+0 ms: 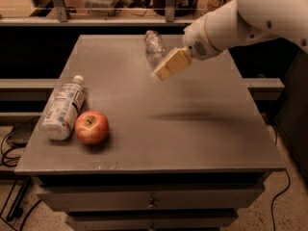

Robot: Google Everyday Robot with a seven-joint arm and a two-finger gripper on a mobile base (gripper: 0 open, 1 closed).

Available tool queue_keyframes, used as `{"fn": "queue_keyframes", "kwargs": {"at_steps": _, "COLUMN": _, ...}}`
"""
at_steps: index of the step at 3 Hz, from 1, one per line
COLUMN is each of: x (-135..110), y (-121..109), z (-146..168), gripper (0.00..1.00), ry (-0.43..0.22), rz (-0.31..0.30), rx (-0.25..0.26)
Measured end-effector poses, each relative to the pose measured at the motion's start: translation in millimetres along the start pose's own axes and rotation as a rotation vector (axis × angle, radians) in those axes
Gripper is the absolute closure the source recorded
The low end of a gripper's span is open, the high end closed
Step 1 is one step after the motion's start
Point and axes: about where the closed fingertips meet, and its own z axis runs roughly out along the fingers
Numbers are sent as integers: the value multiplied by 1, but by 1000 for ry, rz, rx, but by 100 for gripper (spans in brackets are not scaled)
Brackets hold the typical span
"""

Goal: Pick water bottle

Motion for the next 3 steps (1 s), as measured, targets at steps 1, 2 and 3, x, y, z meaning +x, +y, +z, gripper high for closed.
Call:
{"fn": "queue_keyframes", "kwargs": {"at_steps": 1, "x": -8, "y": -24, "z": 41, "gripper": 0, "ry": -26, "rz": 73, "rx": 30}}
{"fn": "queue_keyframes", "kwargs": {"at_steps": 2, "x": -8, "y": -48, "z": 73, "gripper": 0, "ry": -63, "rz": 166, "rx": 39}}
{"fn": "queue_keyframes", "kwargs": {"at_steps": 3, "x": -5, "y": -68, "z": 99, "gripper": 0, "ry": -91, "rz": 238, "rx": 41}}
